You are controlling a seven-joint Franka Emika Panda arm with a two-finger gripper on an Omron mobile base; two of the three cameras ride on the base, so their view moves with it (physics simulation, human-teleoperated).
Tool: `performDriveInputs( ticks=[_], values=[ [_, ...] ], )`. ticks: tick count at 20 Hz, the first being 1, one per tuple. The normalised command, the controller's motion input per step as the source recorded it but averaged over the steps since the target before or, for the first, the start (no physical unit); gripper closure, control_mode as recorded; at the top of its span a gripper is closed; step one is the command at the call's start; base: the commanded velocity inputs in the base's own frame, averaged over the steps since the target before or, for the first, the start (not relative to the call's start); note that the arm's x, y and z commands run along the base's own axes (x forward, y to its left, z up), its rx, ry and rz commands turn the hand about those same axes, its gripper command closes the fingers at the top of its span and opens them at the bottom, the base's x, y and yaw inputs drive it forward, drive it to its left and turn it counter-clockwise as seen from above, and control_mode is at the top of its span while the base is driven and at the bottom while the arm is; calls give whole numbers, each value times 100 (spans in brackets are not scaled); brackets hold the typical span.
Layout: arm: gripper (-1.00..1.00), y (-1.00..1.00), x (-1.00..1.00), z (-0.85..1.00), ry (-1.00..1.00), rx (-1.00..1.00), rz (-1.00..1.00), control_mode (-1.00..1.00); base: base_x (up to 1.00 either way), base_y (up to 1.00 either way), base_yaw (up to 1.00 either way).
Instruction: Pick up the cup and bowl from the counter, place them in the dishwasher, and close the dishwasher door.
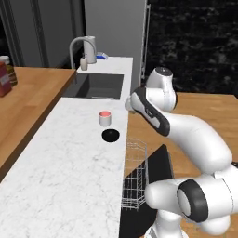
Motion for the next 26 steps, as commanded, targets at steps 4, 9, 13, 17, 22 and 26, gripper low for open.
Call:
performDriveInputs(
  ticks=[4,9,13,17,22,26],
  values=[
    [-100,34,82,-27,0,15,0,-100,0,0,0],
    [-100,29,76,-11,0,0,0,-100,0,0,0],
    [-100,20,59,-15,0,0,0,-100,0,0,0],
    [-100,26,50,-34,0,0,0,-100,0,0,0],
    [-100,36,47,-35,0,-1,0,-100,0,0,0],
    [-100,9,43,-26,2,0,-3,-100,0,0,0]
  ],
)
